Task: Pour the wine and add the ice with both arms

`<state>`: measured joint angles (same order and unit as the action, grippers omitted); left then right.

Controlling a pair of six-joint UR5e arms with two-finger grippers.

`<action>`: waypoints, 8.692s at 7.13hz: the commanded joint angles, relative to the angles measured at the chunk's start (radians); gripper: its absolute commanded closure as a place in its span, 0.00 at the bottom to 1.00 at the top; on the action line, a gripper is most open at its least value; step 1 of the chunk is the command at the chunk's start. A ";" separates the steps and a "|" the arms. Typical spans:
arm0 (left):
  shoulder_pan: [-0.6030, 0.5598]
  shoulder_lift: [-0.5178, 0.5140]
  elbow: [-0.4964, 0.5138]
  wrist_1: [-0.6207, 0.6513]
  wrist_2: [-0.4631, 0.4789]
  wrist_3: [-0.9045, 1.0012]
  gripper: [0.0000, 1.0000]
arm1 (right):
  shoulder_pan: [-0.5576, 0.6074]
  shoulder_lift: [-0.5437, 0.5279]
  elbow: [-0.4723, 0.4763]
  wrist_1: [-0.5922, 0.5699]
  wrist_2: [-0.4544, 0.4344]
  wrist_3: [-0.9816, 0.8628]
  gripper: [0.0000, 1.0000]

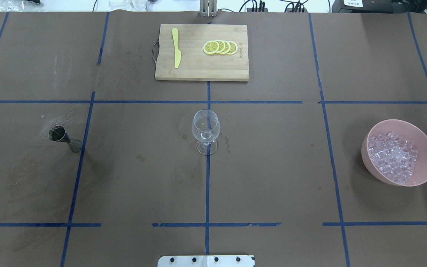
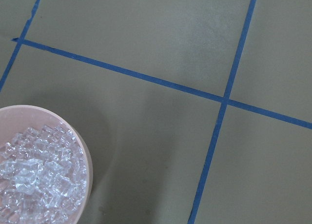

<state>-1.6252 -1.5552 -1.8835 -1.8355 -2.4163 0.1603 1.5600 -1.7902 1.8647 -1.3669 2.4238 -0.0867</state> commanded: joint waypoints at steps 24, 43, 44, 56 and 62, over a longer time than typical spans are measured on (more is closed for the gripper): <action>1.404 0.023 0.296 -0.929 1.804 -1.282 0.40 | 0.002 -0.011 0.007 0.046 -0.011 0.001 0.00; 1.409 0.038 0.305 -0.947 1.825 -1.320 1.00 | 0.002 -0.009 0.008 0.046 -0.009 0.004 0.00; 1.407 0.038 0.297 -0.949 1.827 -1.319 1.00 | 0.002 -0.009 0.007 0.046 -0.009 0.005 0.00; 1.397 -0.336 0.080 -0.804 1.698 -0.533 1.00 | 0.003 -0.012 0.007 0.045 -0.009 0.005 0.00; 1.410 -0.485 0.084 -0.395 1.701 -0.431 1.00 | 0.005 -0.014 0.002 0.043 -0.009 0.005 0.00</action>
<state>-0.2178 -2.0218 -1.8018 -2.2781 -0.7160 -0.3272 1.5637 -1.8034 1.8682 -1.3232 2.4145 -0.0813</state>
